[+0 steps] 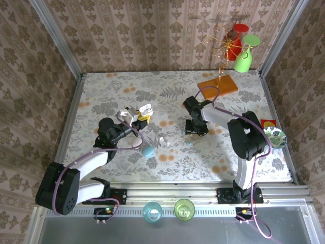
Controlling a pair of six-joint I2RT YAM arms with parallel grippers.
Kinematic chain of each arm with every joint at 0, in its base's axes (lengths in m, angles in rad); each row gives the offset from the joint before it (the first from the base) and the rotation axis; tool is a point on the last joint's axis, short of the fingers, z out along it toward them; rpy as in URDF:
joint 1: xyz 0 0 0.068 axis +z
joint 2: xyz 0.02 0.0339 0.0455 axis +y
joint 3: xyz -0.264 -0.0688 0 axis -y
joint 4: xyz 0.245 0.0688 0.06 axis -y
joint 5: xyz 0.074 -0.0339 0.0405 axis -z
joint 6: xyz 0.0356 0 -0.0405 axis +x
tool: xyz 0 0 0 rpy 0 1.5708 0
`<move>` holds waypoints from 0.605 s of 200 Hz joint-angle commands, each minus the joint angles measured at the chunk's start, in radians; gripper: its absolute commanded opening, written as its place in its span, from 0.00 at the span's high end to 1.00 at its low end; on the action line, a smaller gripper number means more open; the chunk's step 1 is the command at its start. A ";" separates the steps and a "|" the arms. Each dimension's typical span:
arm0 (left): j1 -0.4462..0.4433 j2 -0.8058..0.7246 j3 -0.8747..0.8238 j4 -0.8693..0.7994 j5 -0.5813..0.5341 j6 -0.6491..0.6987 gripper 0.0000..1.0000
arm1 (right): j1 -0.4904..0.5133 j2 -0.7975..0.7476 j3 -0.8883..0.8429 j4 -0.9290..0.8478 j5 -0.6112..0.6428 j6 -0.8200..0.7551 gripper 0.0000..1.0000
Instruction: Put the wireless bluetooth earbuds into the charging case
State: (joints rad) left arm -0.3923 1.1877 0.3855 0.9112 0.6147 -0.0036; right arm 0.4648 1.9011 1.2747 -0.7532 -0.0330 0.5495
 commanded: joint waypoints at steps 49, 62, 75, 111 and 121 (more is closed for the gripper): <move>-0.004 -0.027 -0.006 0.015 -0.003 0.019 1.00 | 0.012 -0.058 -0.075 -0.039 0.030 0.016 0.55; -0.005 -0.032 -0.007 0.010 -0.004 0.020 1.00 | 0.013 -0.094 -0.081 -0.026 0.038 0.022 0.55; -0.004 -0.039 -0.005 -0.002 -0.005 0.026 1.00 | 0.011 -0.125 -0.081 -0.015 0.048 0.036 0.54; -0.004 -0.043 -0.003 -0.005 -0.007 0.031 1.00 | -0.016 -0.172 -0.135 0.097 -0.031 0.135 0.56; -0.005 -0.046 -0.005 -0.004 -0.007 0.031 1.00 | -0.021 -0.168 -0.136 0.095 -0.024 0.130 0.56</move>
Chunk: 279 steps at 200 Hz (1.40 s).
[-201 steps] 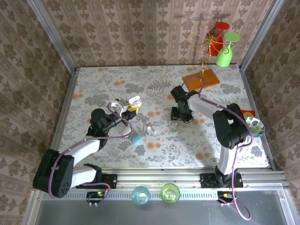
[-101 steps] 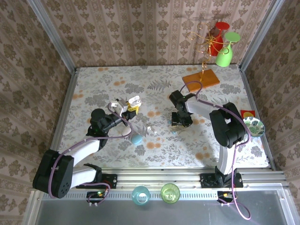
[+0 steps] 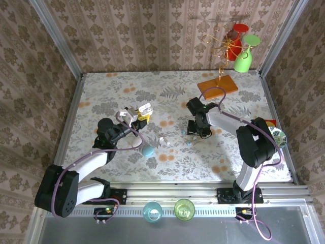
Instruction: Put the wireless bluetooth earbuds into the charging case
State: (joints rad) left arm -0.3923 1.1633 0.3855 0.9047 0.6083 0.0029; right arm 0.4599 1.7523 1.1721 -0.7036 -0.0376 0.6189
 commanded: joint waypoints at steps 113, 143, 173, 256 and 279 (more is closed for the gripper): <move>-0.003 -0.025 -0.003 -0.002 0.004 0.026 1.00 | -0.024 0.144 0.066 0.053 -0.113 -0.222 0.54; -0.003 -0.022 0.001 -0.007 0.007 0.029 1.00 | -0.025 0.118 0.019 0.050 -0.113 -0.214 0.53; -0.003 -0.016 0.003 -0.001 0.008 0.026 1.00 | -0.024 0.053 -0.057 0.051 -0.125 -0.181 0.53; -0.008 -0.025 -0.011 0.019 0.009 0.024 1.00 | -0.006 -0.046 -0.107 0.009 -0.063 -0.145 0.52; -0.008 -0.033 -0.014 0.016 0.007 0.028 1.00 | 0.025 -0.009 -0.019 -0.093 0.039 -0.193 0.51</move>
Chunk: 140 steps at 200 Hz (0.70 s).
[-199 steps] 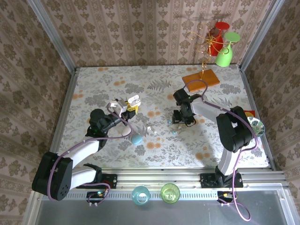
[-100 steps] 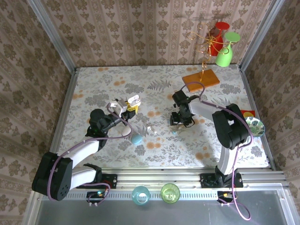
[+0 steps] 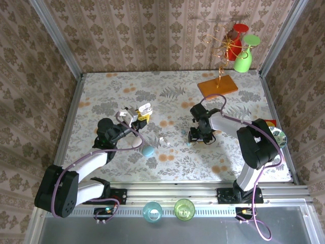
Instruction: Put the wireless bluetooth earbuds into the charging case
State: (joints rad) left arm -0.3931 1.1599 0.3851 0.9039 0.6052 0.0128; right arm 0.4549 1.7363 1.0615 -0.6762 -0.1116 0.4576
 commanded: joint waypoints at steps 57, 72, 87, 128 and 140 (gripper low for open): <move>-0.007 -0.055 -0.019 -0.020 0.001 0.041 1.00 | 0.047 0.174 0.312 -0.377 0.167 -0.252 0.52; -0.007 -0.055 -0.017 -0.021 0.002 0.041 1.00 | 0.049 0.220 0.362 -0.438 0.172 -0.296 0.52; -0.007 -0.055 -0.018 -0.023 0.002 0.042 1.00 | 0.052 0.261 0.396 -0.471 0.178 -0.324 0.53; -0.007 -0.049 -0.019 -0.026 -0.002 0.047 1.00 | 0.065 0.331 0.458 -0.500 0.147 -0.361 0.57; -0.007 -0.047 -0.017 -0.026 -0.004 0.047 1.00 | 0.069 0.353 0.471 -0.500 0.137 -0.359 0.57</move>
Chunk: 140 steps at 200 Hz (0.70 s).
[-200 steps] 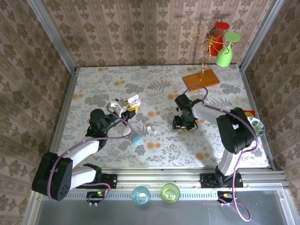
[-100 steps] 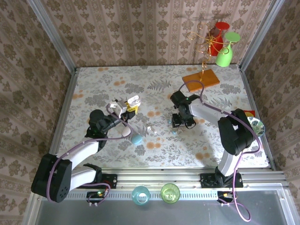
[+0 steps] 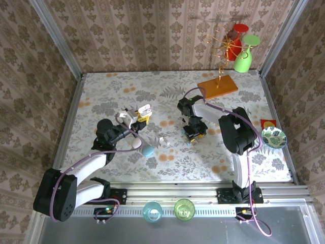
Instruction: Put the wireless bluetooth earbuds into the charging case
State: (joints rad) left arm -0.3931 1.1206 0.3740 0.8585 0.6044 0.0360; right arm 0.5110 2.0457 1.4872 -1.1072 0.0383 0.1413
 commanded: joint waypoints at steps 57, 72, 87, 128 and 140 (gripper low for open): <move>-0.006 -0.013 -0.007 0.012 -0.003 0.031 1.00 | 0.027 0.117 0.094 -0.092 -0.020 -0.045 0.63; -0.006 -0.015 -0.008 0.011 -0.003 0.033 1.00 | 0.030 0.130 0.097 -0.100 -0.010 -0.047 0.65; -0.007 -0.016 -0.009 0.011 -0.003 0.033 1.00 | 0.031 0.133 0.094 -0.105 0.000 -0.049 0.68; -0.006 -0.013 -0.003 0.008 -0.002 0.038 1.00 | 0.029 0.115 0.076 -0.123 0.020 -0.057 0.67; -0.006 -0.010 -0.002 0.008 0.000 0.037 1.00 | 0.031 0.110 0.074 -0.130 0.020 -0.059 0.66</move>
State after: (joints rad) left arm -0.3931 1.1206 0.3733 0.8543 0.6041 0.0502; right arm 0.5373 2.1452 1.5745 -1.1637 0.0307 0.1043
